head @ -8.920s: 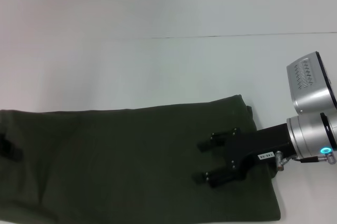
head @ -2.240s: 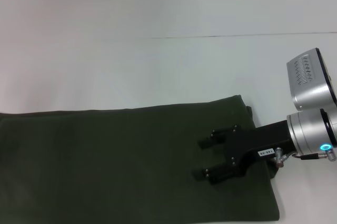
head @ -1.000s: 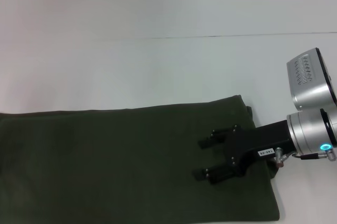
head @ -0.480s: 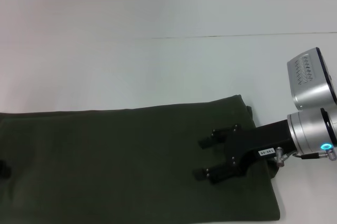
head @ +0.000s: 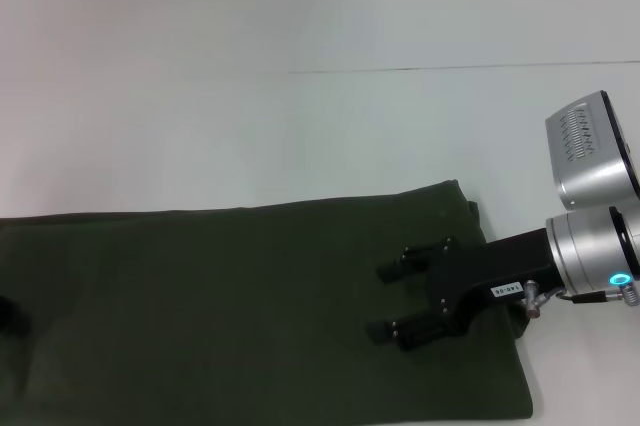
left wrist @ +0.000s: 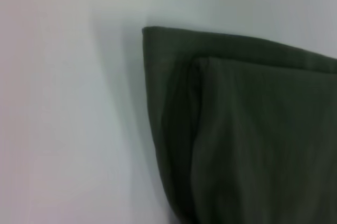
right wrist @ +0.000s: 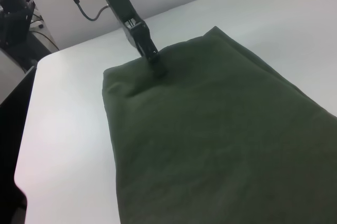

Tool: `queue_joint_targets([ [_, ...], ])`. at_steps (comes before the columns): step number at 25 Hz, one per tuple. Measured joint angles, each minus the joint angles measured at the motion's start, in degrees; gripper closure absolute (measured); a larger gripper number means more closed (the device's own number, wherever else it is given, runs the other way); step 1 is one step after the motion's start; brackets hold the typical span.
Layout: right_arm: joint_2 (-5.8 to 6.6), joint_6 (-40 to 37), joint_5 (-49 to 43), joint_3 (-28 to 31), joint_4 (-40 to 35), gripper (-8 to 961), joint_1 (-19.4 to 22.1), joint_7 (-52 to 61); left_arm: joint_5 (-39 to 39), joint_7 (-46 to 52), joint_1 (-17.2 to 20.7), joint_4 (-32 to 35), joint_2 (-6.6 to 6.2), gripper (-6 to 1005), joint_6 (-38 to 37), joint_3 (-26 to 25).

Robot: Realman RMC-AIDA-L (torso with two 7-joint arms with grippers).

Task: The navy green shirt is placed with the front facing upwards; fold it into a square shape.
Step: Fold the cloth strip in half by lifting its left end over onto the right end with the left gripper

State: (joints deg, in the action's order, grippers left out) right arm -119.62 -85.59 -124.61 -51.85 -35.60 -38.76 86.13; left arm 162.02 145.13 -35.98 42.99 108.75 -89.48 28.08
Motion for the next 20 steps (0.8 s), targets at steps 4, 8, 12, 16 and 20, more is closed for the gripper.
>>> queue_joint_targets([
  [4, 0.0, 0.0, 0.1, 0.0, 0.0, 53, 0.0, 0.0, -0.1, -0.4, 0.2, 0.4, -0.09, 562, 0.2, -1.6],
  [8, 0.0, 0.0, 0.1, 0.1, 0.0, 54, 0.0, 0.0, 0.1, -0.5, 0.1, 0.4, 0.03, 726, 0.4, -1.0],
  [12, 0.0, -0.1, 0.2, 0.0, -0.4, 54, 0.0, 0.0, 0.1, -0.5, 0.0, 0.3, 0.14, 786, 0.4, -0.4],
  [16, 0.0, -0.1, 0.2, 0.0, -0.6, 54, 0.0, 0.0, 0.1, -0.5, 0.0, 0.3, 0.14, 846, 0.4, -0.2],
  [20, 0.0, -0.1, 0.2, 0.0, -0.6, 54, 0.0, 0.0, -0.2, -0.5, -0.2, 0.4, -0.02, 863, -0.3, -0.4],
])
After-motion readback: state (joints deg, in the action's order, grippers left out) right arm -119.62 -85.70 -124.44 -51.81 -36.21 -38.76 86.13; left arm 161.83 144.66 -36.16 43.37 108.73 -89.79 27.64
